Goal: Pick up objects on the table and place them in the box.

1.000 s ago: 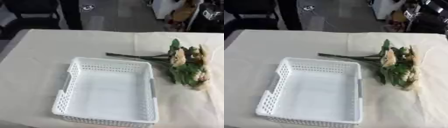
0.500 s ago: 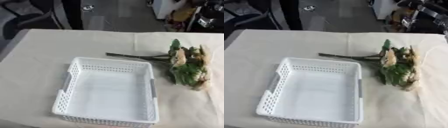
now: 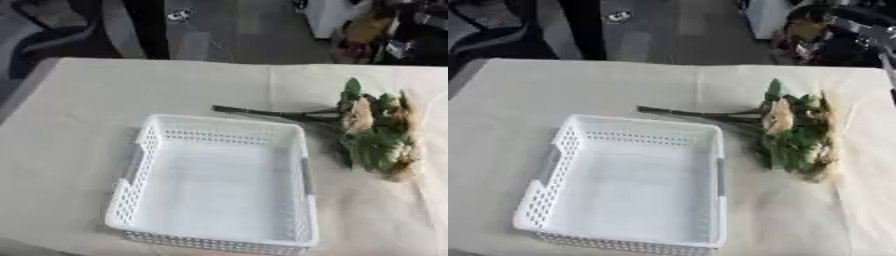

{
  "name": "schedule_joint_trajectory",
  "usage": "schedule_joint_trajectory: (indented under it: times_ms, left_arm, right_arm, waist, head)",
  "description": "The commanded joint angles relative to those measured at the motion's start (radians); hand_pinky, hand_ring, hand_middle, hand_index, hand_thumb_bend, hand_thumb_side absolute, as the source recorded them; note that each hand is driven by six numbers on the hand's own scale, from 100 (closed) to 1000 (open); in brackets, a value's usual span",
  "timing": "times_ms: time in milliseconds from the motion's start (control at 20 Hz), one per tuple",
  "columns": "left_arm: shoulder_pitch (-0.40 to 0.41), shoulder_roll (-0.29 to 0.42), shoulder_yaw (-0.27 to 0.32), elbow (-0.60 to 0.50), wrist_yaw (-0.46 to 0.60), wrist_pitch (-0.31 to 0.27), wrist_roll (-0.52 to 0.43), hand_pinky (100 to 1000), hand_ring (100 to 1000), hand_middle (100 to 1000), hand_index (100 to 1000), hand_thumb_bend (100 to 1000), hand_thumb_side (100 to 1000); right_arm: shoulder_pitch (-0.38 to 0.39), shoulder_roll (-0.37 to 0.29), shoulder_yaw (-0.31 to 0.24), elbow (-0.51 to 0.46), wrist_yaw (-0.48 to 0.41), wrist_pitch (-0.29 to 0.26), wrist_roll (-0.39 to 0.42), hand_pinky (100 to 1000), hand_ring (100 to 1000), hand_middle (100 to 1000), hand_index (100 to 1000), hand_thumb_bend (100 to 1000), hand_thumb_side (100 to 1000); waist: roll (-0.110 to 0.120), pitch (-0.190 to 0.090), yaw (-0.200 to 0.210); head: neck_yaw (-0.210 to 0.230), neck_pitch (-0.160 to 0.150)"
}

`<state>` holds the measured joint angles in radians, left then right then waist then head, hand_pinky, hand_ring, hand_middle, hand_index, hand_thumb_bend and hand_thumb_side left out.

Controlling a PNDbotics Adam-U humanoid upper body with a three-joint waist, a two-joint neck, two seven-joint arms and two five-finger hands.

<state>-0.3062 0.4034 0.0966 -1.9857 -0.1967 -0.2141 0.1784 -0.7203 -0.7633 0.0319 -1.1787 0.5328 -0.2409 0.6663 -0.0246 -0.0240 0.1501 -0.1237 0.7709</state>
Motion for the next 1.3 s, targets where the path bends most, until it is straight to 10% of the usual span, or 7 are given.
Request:
schedule_joint_trajectory:
  times_ms: [50,1300]
  left_arm:
    - [-0.013,0.029,-0.004,-0.014,0.007,-0.002,-0.006,568,683,653,827,100,763]
    - [-0.019,0.026,-0.014,-0.014,0.014,-0.001,-0.022,569,685,645,828,100,761]
  right_arm:
    - [-0.048,-0.002,0.013,0.064,0.071,-0.023,0.042,1000,1000,997,976,100,671]
    - [-0.077,0.126,0.057,0.294,0.323,-0.155,-0.001,1000,1000,1000,994,193,826]
  waist:
    - [0.001,-0.007,0.003]
    - [0.006,0.000,0.011]
  head:
    - [-0.012,-0.001]
    - [-0.023,-0.001]
